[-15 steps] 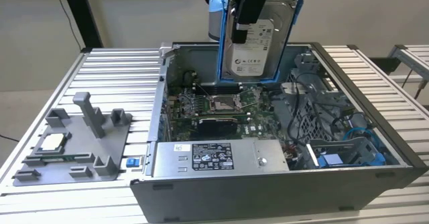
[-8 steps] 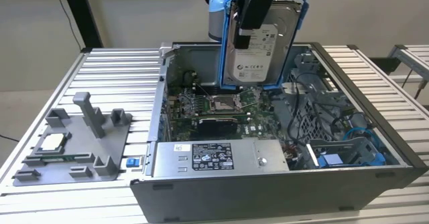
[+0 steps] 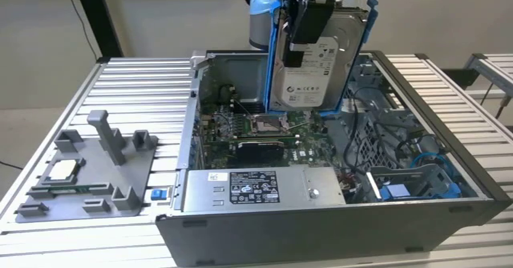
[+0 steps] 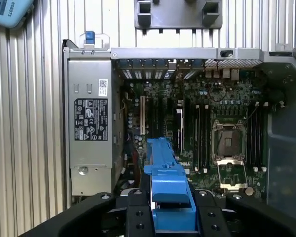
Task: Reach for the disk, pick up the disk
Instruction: 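Pick up the disk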
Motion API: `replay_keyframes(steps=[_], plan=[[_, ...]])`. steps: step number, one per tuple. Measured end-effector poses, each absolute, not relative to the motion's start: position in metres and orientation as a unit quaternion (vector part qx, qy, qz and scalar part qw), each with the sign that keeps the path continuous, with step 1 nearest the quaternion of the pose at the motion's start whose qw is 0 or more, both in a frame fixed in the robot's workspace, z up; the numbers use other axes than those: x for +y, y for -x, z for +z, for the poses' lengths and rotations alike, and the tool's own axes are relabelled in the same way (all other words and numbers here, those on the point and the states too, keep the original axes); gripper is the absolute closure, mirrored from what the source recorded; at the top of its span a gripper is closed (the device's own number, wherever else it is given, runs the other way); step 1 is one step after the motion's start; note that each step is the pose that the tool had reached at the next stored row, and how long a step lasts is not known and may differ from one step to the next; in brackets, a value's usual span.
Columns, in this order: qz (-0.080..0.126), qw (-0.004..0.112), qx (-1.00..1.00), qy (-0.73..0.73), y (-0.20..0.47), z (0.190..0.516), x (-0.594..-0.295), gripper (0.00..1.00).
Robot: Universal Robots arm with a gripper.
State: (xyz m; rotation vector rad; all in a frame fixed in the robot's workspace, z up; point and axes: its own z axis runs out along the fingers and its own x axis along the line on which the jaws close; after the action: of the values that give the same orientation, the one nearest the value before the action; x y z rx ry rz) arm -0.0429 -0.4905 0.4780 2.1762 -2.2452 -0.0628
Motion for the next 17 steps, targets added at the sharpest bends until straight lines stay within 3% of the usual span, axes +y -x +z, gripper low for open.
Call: replay_keyframes(steps=[17], plan=[[-0.020,0.007,-0.718,-0.696,0.041,0.478,-0.530,1.00]])
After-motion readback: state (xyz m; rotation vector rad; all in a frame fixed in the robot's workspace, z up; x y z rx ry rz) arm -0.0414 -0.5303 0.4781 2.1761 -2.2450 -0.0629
